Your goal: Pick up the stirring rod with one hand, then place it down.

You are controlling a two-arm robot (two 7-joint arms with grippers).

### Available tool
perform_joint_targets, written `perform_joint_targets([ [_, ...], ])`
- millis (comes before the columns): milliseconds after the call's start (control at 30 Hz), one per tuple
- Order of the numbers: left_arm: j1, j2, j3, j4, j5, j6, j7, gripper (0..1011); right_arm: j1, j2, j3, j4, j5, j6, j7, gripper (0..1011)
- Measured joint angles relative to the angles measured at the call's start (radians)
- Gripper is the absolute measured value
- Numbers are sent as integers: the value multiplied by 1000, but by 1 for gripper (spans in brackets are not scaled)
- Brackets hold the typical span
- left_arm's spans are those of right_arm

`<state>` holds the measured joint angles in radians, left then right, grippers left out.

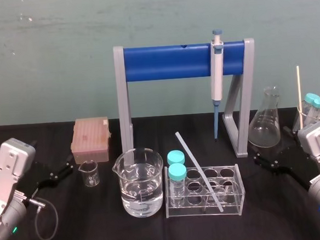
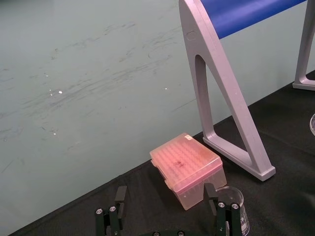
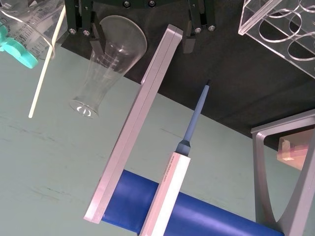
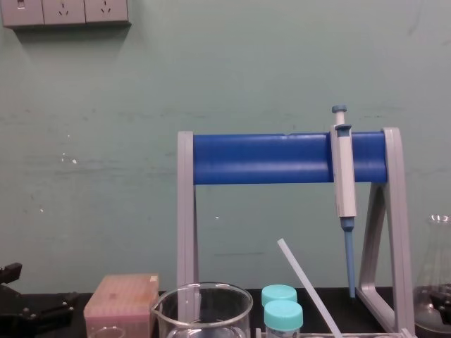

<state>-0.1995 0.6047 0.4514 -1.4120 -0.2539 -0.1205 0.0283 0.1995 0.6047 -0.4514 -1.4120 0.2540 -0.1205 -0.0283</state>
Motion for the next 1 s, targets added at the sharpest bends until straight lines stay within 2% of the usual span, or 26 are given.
perform_joint_targets([
  [367, 0, 0, 0, 0, 0, 0, 0, 1000, 0, 0, 0, 0, 0, 0, 0, 1003],
  [467, 0, 0, 0, 0, 0, 0, 0, 1000, -7, 6, 14, -19, 20, 11, 30, 1003],
  [500, 0, 0, 0, 0, 0, 0, 0, 1000, -10, 8, 20, -27, 35, 17, 43, 1003],
  [567, 0, 0, 0, 0, 0, 0, 0, 1000, -19, 12, 44, -59, 99, 41, 96, 1003],
  [600, 0, 0, 0, 0, 0, 0, 0, 1000, -25, 15, 62, -85, 153, 65, 143, 1003],
  [667, 0, 0, 0, 0, 0, 0, 0, 1000, -29, 17, 77, -112, 206, 95, 188, 1003],
  [700, 0, 0, 0, 0, 0, 0, 0, 1000, -31, 20, 90, -138, 253, 124, 232, 1003],
  [733, 0, 0, 0, 0, 0, 0, 0, 1000, -31, 20, 90, -138, 253, 124, 232, 1003],
  [767, 0, 0, 0, 0, 0, 0, 0, 1000, -31, 22, 97, -158, 296, 153, 274, 1003],
  [833, 0, 0, 0, 0, 0, 0, 0, 1000, -29, 23, 103, -185, 341, 188, 329, 1003],
  [933, 0, 0, 0, 0, 0, 0, 0, 1000, -21, 21, 104, -208, 384, 230, 390, 1003],
  [1000, 0, 0, 0, 0, 0, 0, 0, 1000, -16, 19, 99, -215, 394, 244, 417, 1003],
])
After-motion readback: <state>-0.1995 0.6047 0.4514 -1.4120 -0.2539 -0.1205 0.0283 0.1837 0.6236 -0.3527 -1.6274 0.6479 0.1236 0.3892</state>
